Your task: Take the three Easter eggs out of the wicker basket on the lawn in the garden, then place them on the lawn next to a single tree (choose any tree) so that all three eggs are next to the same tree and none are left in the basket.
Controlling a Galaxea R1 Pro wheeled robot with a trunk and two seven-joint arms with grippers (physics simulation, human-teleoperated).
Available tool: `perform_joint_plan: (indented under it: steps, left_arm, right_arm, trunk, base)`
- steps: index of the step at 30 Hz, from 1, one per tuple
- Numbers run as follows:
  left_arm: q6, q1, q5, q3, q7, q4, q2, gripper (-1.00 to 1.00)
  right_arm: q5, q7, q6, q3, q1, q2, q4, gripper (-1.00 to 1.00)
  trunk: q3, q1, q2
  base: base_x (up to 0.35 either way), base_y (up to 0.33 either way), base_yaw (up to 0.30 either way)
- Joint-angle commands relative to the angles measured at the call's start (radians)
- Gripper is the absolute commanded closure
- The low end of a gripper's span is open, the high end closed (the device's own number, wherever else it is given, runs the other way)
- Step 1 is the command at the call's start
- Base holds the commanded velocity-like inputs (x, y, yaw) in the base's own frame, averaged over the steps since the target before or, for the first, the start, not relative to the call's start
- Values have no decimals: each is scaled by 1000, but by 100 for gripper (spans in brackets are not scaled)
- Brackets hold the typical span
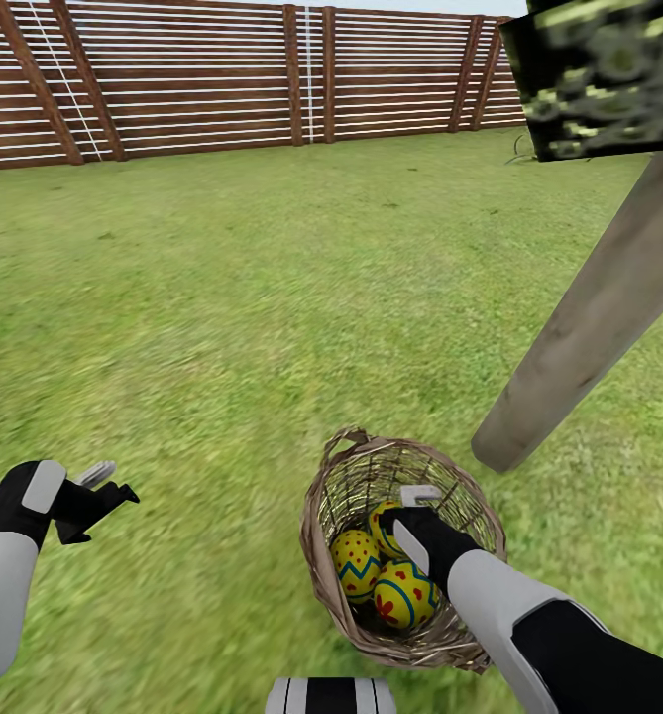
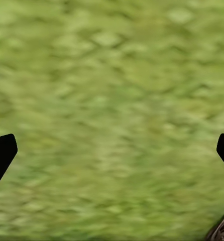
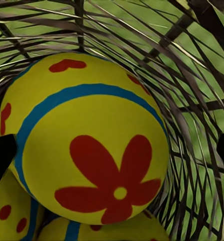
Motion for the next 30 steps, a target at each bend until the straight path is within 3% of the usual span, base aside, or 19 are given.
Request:
perform_joint_plan:
  steps: [1, 30]
  left_arm:
    - [3, -1, 10, 2, 10, -1, 0, -100]
    - [3, -1, 10, 2, 10, -1, 0, -100]
  right_arm:
    - [-7, -6, 6, 9, 0, 0, -2, -100]
    - [-7, -5, 8, 12, 0, 9, 15, -100]
  trunk:
    - [-1, 0, 0]
    - [-1, 0, 0]
  base:
    - [0, 0, 0]
    - [0, 0, 0]
